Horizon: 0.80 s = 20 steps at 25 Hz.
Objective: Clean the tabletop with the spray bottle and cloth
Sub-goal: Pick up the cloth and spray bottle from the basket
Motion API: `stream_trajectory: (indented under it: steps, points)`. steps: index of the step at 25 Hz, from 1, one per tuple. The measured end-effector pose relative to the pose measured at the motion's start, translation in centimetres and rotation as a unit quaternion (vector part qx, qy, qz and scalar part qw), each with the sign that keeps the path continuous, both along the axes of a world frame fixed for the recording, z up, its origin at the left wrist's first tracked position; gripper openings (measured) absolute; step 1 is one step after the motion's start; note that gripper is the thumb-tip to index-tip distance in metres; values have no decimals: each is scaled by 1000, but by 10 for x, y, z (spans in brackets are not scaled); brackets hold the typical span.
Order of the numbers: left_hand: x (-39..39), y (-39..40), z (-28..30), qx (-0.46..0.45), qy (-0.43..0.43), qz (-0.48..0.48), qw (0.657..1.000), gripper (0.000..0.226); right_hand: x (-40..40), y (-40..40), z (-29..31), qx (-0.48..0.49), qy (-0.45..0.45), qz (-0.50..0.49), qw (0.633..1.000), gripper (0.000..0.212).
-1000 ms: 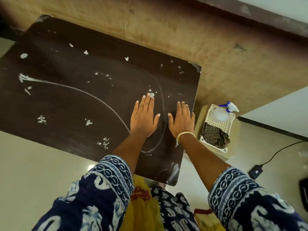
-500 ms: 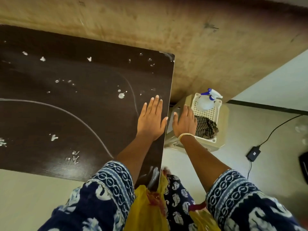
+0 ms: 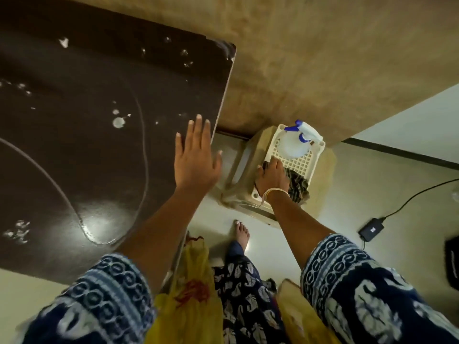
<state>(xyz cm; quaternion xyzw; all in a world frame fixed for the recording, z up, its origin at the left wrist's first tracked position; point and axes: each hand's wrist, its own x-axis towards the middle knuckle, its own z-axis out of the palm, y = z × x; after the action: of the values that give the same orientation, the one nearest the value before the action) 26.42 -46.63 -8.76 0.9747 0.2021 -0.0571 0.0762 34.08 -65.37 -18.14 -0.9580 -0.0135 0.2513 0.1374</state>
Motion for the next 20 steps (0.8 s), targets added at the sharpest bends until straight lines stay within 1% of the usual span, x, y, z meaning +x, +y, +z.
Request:
stream_trajectory:
  steps: [3,7,9,10,12,14,16,17,20]
  points:
    - [1,1,-5,22,-23,15,999,71,22,-13,-25,-47,59,6,997,61]
    - [0,-1,-9,29,-47,23,998,67,34,-25,-45,-81,119,7,990,73]
    - [1,0,-9,23,-60,27,998,66,32,-28,-53,-119,105,41,986,74]
    - [1,1,-8,21,-64,28,997,66,30,-29,-55,-146,80,65,984,70]
    - [1,0,-8,20,-68,32,997,66,31,-31,-54,-192,35,108,975,54]
    - [0,-2,-8,21,-69,32,997,66,39,-33,-48,-221,46,157,962,43]
    - [1,-2,-6,26,-63,25,997,67,49,-34,-39,-203,67,191,958,45]
    - [1,-1,-5,28,-55,21,998,69,55,-32,-30,-168,85,194,963,47]
    - [0,-1,7,16,-17,7,1000,73,66,-21,15,-5,135,184,974,42]
